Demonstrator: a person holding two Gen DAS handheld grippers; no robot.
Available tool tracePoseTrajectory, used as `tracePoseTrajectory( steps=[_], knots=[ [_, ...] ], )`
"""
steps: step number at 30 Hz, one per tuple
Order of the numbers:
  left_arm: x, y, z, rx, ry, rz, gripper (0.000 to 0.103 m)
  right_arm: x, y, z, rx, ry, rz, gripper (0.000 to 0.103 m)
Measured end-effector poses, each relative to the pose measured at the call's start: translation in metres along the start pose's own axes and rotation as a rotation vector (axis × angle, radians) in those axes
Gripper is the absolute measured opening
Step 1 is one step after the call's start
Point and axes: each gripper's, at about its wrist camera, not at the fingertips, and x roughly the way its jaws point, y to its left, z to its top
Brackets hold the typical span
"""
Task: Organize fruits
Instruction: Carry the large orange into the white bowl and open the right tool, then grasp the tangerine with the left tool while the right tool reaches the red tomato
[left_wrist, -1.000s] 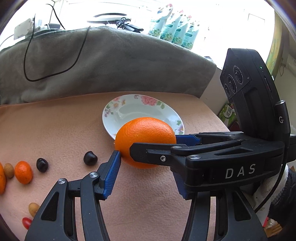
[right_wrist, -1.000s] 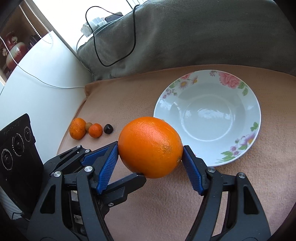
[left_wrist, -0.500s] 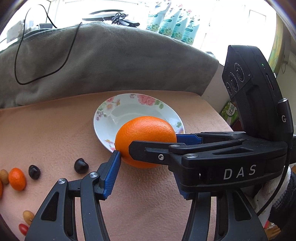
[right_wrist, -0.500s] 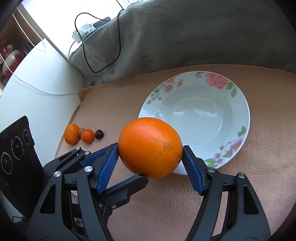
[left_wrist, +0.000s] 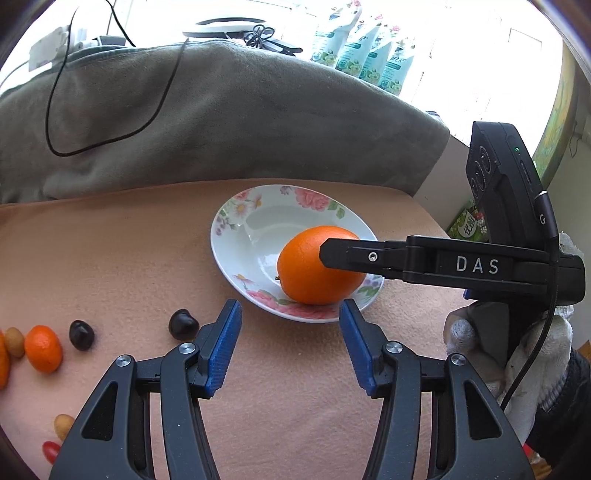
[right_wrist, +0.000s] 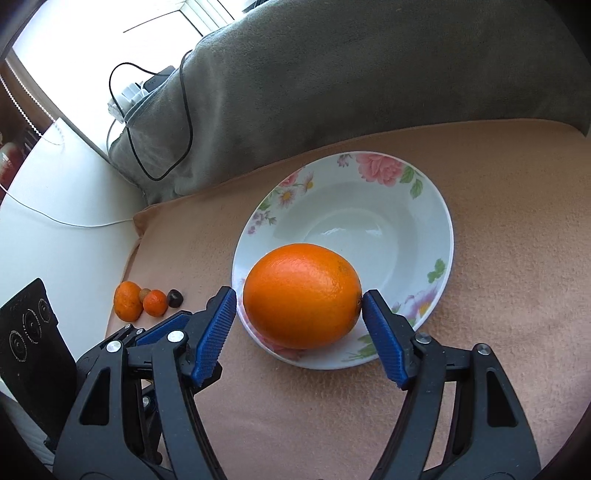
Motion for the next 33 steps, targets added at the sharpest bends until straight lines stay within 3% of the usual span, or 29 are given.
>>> tracePoseTrajectory(
  steps=[5, 21, 33],
  knots=[
    [-0.004, 0.003, -0.003, -0.014, -0.002, 0.008, 0.054, -0.024, 0.017, 0.005, -0.09, -0.085, -0.046, 0.082],
    [-0.049, 0.03, -0.021, -0.051, -0.059, 0.072, 0.054, -0.049, 0.042, -0.012, -0.18, -0.178, -0.076, 0.083],
    [-0.119, 0.106, -0.072, -0.201, -0.094, 0.255, 0.054, -0.041, 0.078, -0.027, -0.278, -0.145, -0.012, 0.083]
  ],
)
